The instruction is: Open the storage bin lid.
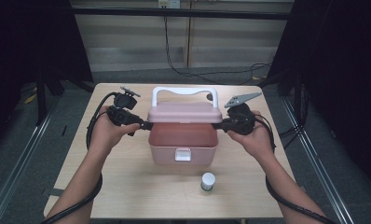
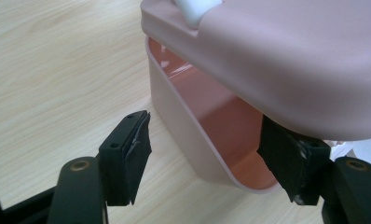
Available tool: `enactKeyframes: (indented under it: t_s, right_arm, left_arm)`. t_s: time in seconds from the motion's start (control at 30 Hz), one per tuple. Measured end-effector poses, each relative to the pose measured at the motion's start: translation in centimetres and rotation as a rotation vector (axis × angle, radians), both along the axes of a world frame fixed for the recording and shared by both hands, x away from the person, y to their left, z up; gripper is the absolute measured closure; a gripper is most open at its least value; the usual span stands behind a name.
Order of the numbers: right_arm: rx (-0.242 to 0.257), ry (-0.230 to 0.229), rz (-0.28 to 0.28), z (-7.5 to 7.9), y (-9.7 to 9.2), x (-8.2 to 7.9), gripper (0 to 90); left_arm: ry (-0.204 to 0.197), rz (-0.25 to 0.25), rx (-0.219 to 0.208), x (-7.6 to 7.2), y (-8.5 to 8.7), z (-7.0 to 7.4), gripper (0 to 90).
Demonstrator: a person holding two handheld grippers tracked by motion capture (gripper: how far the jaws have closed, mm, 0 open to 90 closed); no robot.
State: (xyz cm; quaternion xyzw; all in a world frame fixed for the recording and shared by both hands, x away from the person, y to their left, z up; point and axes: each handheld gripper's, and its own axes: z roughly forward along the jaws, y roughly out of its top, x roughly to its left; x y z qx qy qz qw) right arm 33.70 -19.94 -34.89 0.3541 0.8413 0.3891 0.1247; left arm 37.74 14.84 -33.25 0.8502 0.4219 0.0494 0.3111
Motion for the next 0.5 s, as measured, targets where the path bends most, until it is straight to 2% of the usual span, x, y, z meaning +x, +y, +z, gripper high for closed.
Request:
enactKeyframes:
  t_s: [0.17,0.37,0.5]
  right_arm:
    - [-0.002,0.006,0.003,-0.1,0.0,0.0,90.0]
    - [-0.003,0.0,-0.011,-0.1,-0.3,0.1,90.0]
    - [0.015,0.006,-0.024,-0.3,-0.9,0.0,90.0]
  left_arm:
    - [-0.004,-0.003,0.011,0.1,-0.2,0.2,33.6]
    - [-0.014,-0.007,0.004,0.1,-0.7,0.4,34.0]
    - [-0.024,-0.017,0.0,0.2,-1.1,0.7,35.1]
